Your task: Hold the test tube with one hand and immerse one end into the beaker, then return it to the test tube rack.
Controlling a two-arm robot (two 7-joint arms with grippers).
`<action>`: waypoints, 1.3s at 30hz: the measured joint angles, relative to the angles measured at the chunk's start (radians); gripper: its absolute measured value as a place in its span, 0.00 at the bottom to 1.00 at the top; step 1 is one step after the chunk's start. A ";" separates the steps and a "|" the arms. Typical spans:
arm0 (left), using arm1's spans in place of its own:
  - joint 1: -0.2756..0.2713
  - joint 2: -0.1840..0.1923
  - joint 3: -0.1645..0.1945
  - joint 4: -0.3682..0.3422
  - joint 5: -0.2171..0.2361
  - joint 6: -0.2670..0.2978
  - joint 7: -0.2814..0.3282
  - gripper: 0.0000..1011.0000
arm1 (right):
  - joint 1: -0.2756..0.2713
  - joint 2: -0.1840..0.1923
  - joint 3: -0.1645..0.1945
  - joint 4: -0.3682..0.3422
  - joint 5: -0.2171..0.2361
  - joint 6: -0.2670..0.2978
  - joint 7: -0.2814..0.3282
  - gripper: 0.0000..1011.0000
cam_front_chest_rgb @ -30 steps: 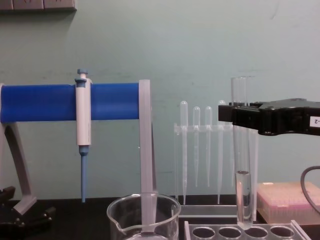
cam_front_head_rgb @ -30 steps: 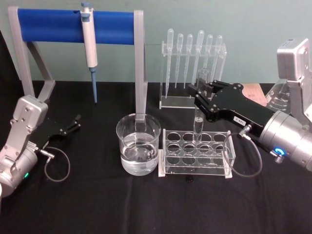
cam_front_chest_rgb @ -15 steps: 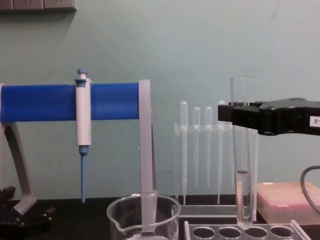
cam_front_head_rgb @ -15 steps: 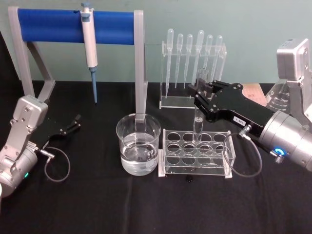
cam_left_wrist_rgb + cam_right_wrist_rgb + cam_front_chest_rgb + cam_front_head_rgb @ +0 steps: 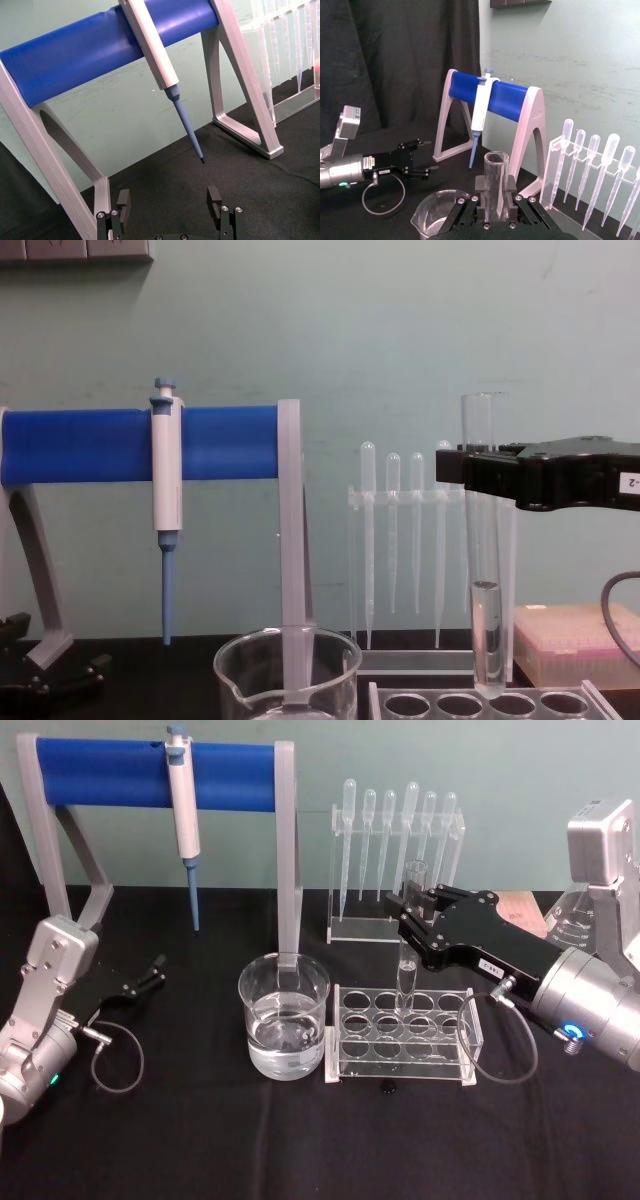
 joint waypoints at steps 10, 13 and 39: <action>0.000 0.000 0.000 0.000 0.000 0.000 0.000 0.99 | 0.000 0.000 0.000 0.000 0.000 0.000 0.000 0.22; 0.000 0.000 0.000 0.000 0.000 0.000 0.000 0.99 | 0.000 0.000 0.000 0.000 0.000 0.000 0.000 0.22; 0.000 0.000 0.000 0.000 0.000 0.000 0.000 0.99 | 0.000 0.000 0.000 0.000 0.000 0.000 0.000 0.22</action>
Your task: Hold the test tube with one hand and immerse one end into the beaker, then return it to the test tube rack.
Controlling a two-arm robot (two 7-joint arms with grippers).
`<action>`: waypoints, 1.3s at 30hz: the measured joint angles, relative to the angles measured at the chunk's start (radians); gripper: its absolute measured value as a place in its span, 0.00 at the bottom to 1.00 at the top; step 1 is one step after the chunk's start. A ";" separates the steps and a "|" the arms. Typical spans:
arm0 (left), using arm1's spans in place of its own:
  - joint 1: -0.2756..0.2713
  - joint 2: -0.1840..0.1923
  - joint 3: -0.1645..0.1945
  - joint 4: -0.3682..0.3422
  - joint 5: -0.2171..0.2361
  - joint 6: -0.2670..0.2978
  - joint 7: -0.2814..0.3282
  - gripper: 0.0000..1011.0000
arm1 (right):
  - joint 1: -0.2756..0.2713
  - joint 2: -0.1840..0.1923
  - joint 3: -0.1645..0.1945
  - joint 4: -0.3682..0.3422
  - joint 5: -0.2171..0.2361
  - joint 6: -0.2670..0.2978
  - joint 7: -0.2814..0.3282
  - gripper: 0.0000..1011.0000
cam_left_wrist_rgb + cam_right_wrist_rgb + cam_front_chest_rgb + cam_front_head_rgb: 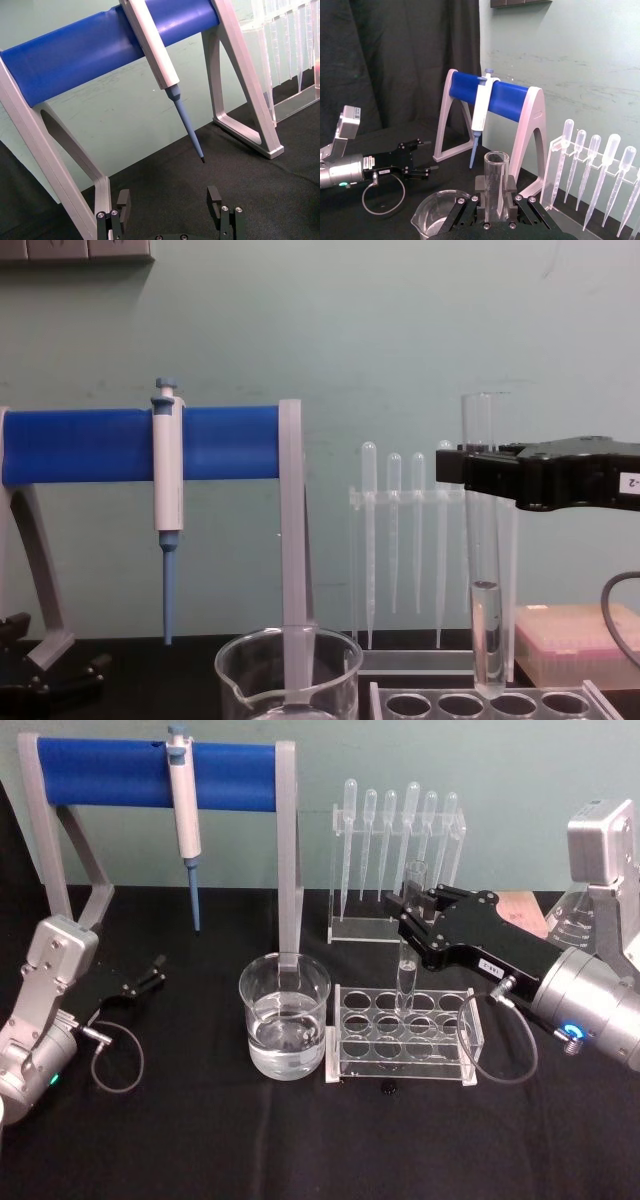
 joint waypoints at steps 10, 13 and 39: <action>0.000 0.000 0.000 0.000 0.000 0.000 0.000 0.99 | 0.000 0.000 0.000 0.000 0.000 0.000 0.000 0.22; 0.000 0.000 0.000 0.000 0.000 0.000 0.000 0.99 | 0.000 0.000 0.000 0.000 0.000 0.000 0.000 0.22; 0.000 0.000 0.000 0.000 0.000 0.000 0.000 0.99 | 0.000 0.000 0.000 0.000 0.000 0.000 0.000 0.22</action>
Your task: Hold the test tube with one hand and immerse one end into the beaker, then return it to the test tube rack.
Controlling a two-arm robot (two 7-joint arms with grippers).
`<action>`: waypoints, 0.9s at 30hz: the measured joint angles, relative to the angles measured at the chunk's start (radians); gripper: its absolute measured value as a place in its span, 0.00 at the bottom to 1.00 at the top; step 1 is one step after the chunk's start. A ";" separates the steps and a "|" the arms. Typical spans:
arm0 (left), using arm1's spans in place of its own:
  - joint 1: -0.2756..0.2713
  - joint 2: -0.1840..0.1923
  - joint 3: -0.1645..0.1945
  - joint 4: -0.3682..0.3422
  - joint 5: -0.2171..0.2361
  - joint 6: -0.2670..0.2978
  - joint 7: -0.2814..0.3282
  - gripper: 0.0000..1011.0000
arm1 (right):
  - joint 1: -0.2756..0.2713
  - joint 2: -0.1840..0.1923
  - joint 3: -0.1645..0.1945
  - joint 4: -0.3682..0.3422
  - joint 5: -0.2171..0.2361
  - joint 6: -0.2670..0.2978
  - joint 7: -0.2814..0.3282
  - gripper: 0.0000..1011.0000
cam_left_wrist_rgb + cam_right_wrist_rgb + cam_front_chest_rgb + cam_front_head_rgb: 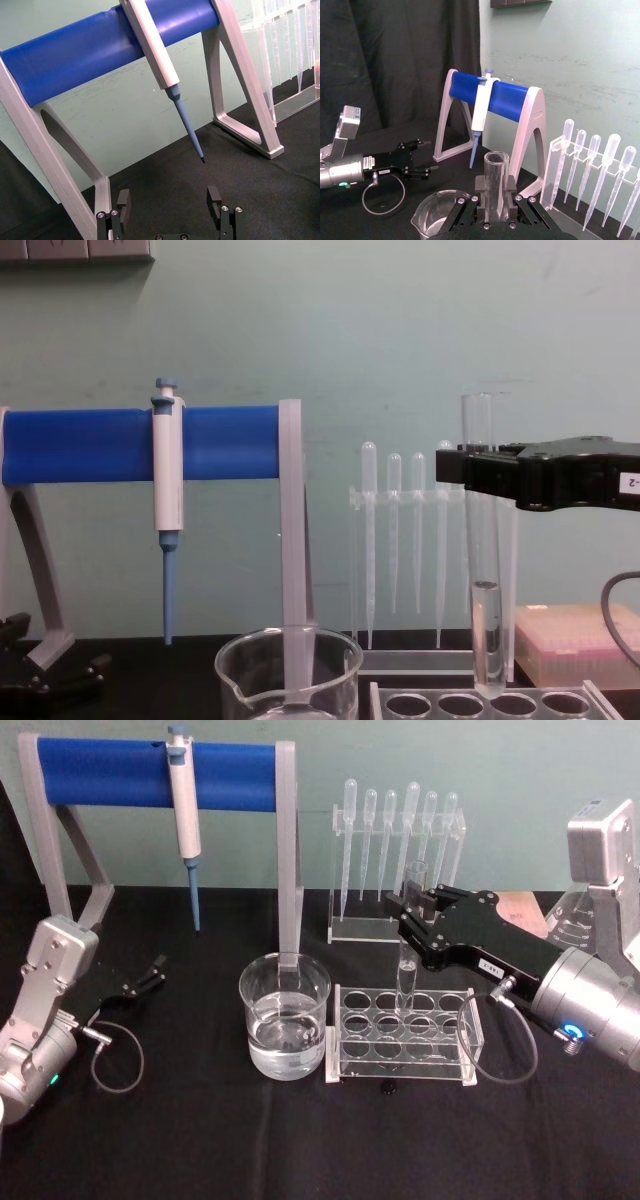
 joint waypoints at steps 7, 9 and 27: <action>0.000 0.000 0.000 0.000 0.000 0.000 0.000 0.99 | 0.000 0.000 0.000 0.000 0.000 0.000 0.000 0.22; 0.000 0.000 0.000 0.000 0.000 0.000 0.000 0.99 | 0.000 0.000 0.000 0.000 0.000 0.000 0.000 0.22; 0.000 0.000 0.000 0.000 0.000 0.000 0.000 0.99 | 0.000 0.000 0.000 0.000 0.000 0.000 0.000 0.22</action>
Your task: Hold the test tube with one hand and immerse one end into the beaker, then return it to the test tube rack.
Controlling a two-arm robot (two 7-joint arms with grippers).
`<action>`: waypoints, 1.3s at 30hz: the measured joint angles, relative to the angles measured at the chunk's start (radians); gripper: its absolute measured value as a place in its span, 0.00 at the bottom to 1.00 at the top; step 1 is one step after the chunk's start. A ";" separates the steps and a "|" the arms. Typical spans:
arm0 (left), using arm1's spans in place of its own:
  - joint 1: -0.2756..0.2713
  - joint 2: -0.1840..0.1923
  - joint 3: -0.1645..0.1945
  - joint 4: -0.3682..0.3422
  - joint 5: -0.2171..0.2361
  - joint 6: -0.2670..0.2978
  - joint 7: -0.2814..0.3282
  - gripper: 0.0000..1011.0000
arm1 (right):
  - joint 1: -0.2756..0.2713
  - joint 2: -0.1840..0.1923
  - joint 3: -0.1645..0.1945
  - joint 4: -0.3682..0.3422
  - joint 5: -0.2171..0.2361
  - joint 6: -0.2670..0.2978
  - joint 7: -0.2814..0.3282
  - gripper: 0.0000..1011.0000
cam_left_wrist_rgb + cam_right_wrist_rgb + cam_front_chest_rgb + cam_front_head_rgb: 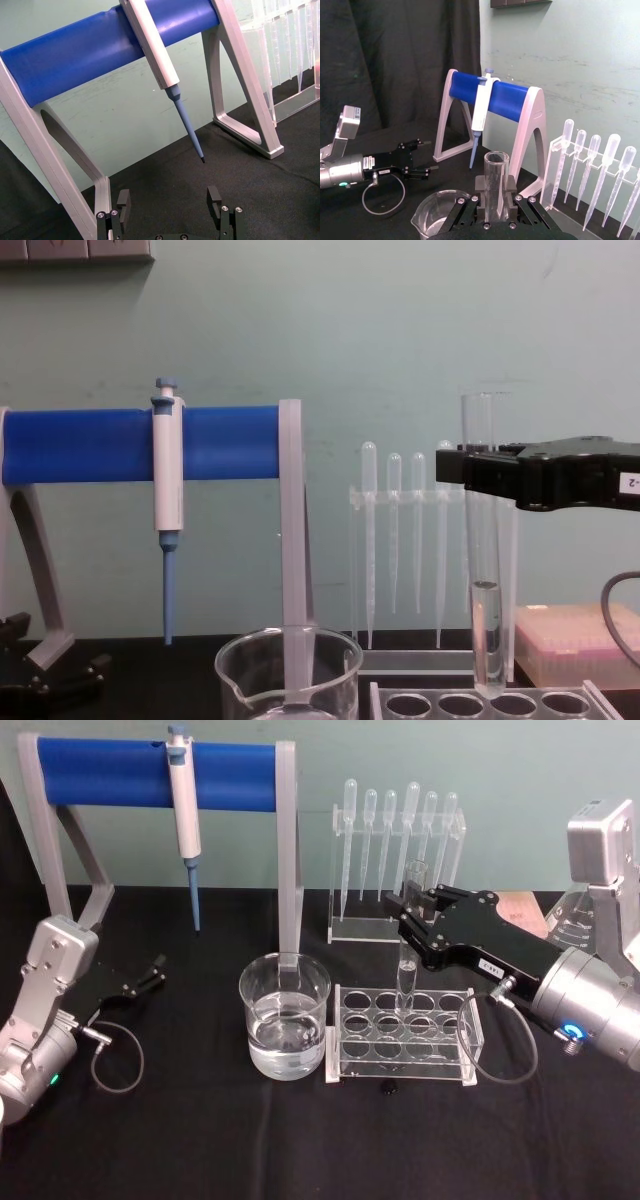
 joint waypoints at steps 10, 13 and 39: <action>0.000 0.000 0.000 0.000 0.000 0.000 0.000 0.99 | 0.068 -0.033 -0.045 0.010 0.024 0.000 0.010 0.22; 0.000 0.000 0.000 0.000 0.000 0.000 0.000 0.99 | 0.120 -0.063 -0.082 0.032 0.031 0.001 0.021 0.22; 0.000 0.000 0.000 0.000 0.000 0.000 0.000 0.99 | 0.185 -0.184 -0.247 0.342 -0.025 -0.132 0.074 0.22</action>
